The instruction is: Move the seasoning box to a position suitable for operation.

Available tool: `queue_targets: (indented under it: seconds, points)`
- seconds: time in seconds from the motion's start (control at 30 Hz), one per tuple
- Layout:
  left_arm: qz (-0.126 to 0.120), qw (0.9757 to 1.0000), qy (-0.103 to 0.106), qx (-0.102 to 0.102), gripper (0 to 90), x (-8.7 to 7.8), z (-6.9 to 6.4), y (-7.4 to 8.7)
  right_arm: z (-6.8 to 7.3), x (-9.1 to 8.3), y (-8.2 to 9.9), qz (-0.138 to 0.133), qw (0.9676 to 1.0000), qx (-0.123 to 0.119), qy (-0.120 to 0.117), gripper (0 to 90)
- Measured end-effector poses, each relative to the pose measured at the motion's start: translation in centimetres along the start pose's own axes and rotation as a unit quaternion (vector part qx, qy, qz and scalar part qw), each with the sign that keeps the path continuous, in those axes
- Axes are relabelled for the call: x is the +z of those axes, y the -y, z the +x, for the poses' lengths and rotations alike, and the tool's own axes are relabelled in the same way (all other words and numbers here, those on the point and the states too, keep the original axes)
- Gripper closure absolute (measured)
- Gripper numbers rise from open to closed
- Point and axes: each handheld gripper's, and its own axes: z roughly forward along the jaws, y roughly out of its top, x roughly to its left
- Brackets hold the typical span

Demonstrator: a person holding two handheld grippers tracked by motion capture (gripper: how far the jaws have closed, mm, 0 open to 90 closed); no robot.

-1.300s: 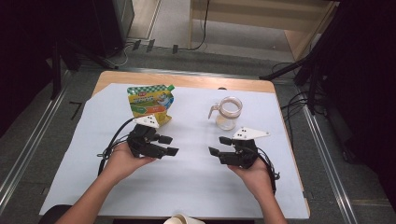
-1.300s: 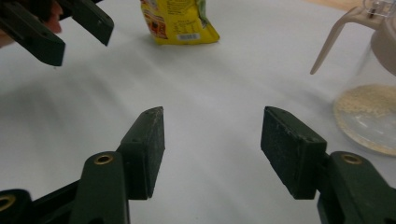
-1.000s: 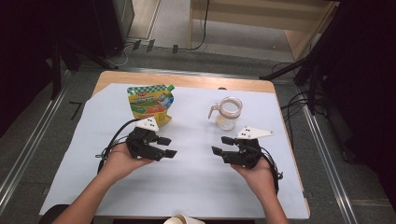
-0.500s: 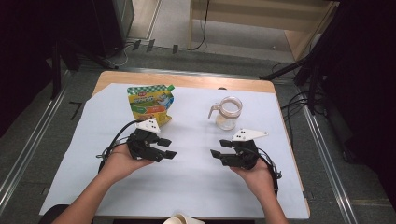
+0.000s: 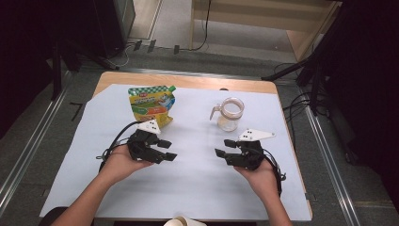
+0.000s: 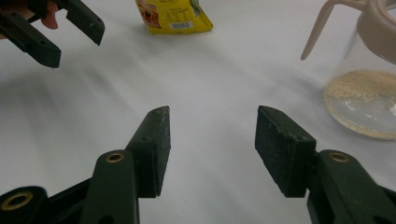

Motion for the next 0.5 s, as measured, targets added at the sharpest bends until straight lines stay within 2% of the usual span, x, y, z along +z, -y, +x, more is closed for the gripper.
queue_targets:
  seconds: [0.13, 0.27, 0.33, 0.37, 0.43, 0.5]
  points:
    - [-0.003, 1.0, -0.001, 0.002, 44.6, 0.0, 0.0, 0.0, -0.1, -0.2, 0.0, -0.001, 1.0, 0.0, 0.008, 43.4]
    - [-0.017, 0.9997, -0.019, 0.005, 42.4, 0.1, 0.3, -0.1, -0.6, -0.5, -0.1, -0.001, 0.9999, 0.004, 0.013, 45.1]
    - [-0.024, 0.9996, -0.017, -0.002, 42.4, 0.1, 0.6, -0.1, -1.0, -0.6, -0.1, -0.005, 0.9998, 0.007, 0.018, 45.0]
    - [-0.022, 0.9996, -0.016, -0.006, 42.4, 0.1, 0.8, -0.1, -1.4, -0.7, -0.1, -0.007, 0.9996, 0.007, 0.027, 43.6]
    - [-0.019, 0.9997, -0.017, -0.006, 42.4, 0.1, 0.8, -0.1, -1.5, -0.7, -0.1, -0.007, 0.9995, 0.009, 0.03, 43.2]
    - [-0.021, 0.9996, -0.016, -0.005, 42.3, 0.0, 0.7, -0.1, -2.0, -0.7, -0.1, -0.009, 0.9989, 0.024, 0.039, 42.1]
